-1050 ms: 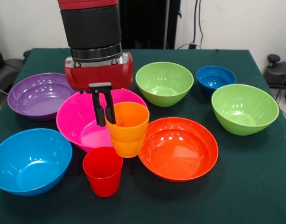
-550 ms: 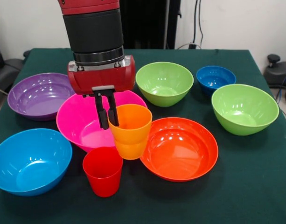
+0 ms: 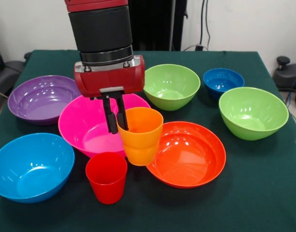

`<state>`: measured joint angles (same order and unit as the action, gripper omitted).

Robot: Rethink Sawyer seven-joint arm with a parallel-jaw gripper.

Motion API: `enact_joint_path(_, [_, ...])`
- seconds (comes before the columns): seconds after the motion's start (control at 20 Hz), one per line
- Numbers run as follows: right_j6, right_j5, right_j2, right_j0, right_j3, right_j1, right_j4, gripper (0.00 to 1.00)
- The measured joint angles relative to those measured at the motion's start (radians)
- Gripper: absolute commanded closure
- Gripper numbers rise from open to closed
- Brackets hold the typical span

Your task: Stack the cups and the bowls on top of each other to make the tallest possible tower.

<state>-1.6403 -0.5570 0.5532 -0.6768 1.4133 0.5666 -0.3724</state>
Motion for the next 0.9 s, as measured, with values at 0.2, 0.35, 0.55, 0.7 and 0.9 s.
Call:
enact_joint_path(0.2, [0.000, 0.000, 0.010, 0.000, 0.000, 0.000, 0.000, 1.00])
enact_joint_path(0.35, [0.000, 0.000, 0.012, -0.001, 0.000, 0.000, -0.004, 1.00])
enact_joint_path(0.55, [0.000, 0.000, 0.013, -0.004, 0.000, 0.000, -0.016, 1.00])
enact_joint_path(0.7, [0.000, 0.000, 0.013, -0.008, 0.000, 0.000, -0.029, 1.00])
enact_joint_path(0.9, [0.000, 0.000, 0.013, -0.018, 0.000, 0.000, -0.051, 1.00])
